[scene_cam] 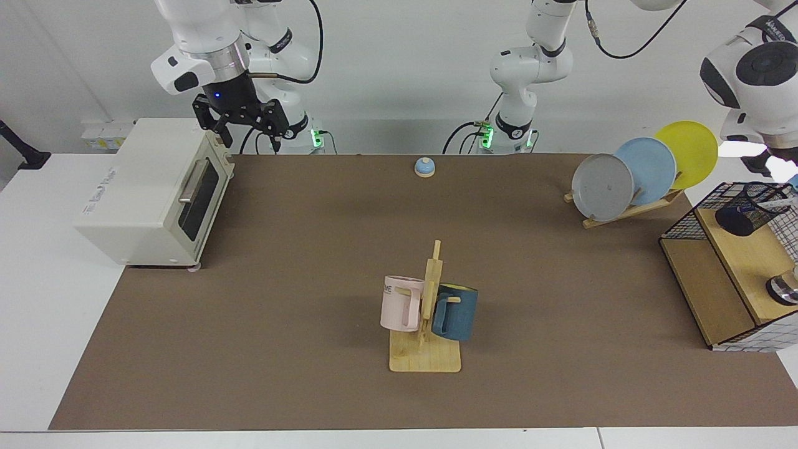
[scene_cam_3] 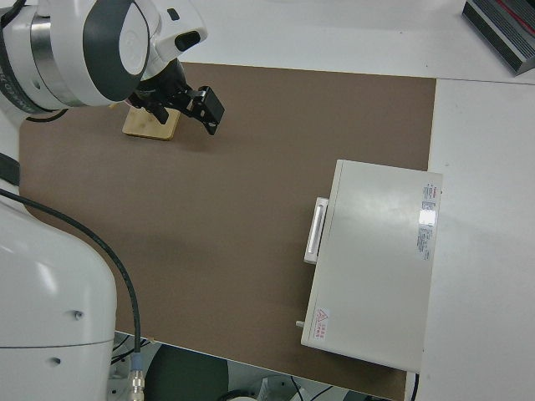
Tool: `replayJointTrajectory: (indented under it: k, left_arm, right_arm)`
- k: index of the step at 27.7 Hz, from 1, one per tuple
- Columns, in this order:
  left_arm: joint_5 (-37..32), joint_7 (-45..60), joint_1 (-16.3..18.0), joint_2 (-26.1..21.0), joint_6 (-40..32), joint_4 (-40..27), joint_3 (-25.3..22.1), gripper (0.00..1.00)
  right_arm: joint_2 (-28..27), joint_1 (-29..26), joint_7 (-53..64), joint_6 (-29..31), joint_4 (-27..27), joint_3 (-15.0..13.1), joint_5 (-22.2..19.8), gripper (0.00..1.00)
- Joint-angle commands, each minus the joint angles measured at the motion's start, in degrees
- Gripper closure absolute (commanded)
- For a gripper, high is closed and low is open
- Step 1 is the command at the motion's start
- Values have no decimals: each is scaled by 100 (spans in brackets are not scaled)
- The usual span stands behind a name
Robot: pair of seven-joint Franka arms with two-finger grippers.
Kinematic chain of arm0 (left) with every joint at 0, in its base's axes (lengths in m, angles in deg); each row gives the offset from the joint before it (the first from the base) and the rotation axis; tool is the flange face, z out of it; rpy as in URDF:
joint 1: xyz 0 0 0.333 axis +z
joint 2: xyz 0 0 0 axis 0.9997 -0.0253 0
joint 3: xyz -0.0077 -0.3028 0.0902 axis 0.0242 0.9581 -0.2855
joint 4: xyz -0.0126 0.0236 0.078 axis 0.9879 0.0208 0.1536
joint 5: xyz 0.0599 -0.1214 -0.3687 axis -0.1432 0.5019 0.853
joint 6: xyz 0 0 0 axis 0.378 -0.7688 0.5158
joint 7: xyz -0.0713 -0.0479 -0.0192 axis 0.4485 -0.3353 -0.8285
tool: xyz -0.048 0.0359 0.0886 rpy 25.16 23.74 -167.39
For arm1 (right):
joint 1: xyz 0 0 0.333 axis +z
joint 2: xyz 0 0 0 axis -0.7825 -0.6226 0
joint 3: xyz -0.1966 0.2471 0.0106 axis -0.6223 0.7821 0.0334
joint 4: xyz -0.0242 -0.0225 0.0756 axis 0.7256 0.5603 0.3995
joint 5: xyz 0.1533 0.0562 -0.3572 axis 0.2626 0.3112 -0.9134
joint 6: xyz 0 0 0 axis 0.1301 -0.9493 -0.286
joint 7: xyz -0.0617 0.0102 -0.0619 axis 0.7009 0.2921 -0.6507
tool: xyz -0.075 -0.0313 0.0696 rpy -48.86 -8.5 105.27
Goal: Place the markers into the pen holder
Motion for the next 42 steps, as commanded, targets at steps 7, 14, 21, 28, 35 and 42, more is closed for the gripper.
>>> replayJointTrajectory:
  k: [7, 14, 21, 28, 35, 42]
  left_arm:
    - [1357, 1181, -231, 695, -1381, 337, 406, 0]
    - [2348, 3458, -239, 941, -2569, 285, 935, 0]
    - [3317, 4804, -283, 1108, -2720, 276, 1233, 0]
    - [4214, 5999, -423, 1117, -2790, 276, 1251, 0]
    - [4258, 7257, -740, 1047, -2711, 337, 1251, 0]
    - [4522, 7337, -723, 871, -2860, 645, 1251, 0]
  right_arm:
    - [64, -56, -103, -40, 50, 33, 27, 0]
    - [73, -56, -103, -40, 50, 33, 27, 0]
    - [73, -56, -103, -40, 50, 33, 27, 0]
    - [73, -56, -103, -40, 50, 33, 27, 0]
    - [73, -56, -103, -40, 50, 33, 27, 0]
    - [73, -56, -112, -40, 50, 33, 27, 0]
